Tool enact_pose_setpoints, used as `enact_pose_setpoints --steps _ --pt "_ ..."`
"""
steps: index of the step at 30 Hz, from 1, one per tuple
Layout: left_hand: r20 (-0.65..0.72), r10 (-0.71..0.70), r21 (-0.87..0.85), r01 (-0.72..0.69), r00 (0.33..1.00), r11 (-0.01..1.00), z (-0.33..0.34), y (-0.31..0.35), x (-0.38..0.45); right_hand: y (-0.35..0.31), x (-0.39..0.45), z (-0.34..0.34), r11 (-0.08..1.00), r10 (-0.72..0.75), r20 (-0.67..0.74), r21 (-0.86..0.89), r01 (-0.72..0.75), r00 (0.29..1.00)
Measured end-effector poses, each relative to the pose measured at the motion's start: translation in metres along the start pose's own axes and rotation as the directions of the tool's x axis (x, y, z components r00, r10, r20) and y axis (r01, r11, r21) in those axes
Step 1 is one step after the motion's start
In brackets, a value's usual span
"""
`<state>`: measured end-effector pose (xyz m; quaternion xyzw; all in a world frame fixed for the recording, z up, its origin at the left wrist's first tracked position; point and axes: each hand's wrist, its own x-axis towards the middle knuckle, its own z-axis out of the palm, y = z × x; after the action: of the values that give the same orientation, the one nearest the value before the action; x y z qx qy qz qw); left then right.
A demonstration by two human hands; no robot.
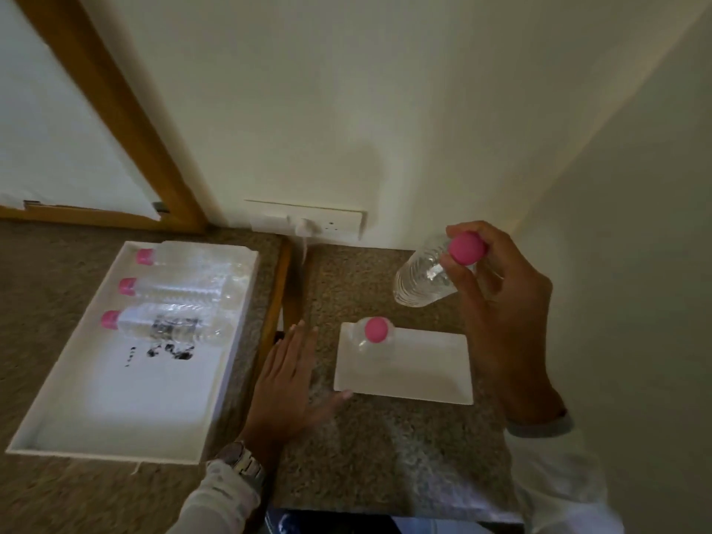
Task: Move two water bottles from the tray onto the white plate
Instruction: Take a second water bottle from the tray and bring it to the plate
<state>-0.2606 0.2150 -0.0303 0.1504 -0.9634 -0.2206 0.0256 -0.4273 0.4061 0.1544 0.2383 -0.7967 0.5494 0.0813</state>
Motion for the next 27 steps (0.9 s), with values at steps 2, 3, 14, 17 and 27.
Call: enact_pose_setpoints --steps 2,3,14,17,27 --pt "0.037 -0.003 0.004 0.002 0.999 1.000 0.013 0.004 0.002 0.014 -0.005 -0.014 0.999 0.039 0.005 -0.033 -0.039 0.999" --pt "0.058 -0.008 0.017 0.007 0.998 1.000 0.019 0.005 0.003 0.020 -0.008 -0.019 0.997 0.057 0.005 -0.054 -0.056 0.998" --pt "0.142 0.033 0.059 -0.042 0.989 0.997 0.057 0.005 0.013 0.076 -0.048 -0.036 0.966 0.198 0.122 -0.190 -0.173 0.973" --pt "0.133 0.038 0.061 -0.046 0.990 0.997 0.063 0.002 0.014 0.086 -0.054 -0.034 0.965 0.227 0.174 -0.172 -0.197 0.958" --pt "0.089 0.071 0.054 -0.076 0.994 0.996 0.069 -0.004 0.013 0.093 -0.070 -0.023 0.963 0.263 0.239 -0.121 -0.240 0.935"
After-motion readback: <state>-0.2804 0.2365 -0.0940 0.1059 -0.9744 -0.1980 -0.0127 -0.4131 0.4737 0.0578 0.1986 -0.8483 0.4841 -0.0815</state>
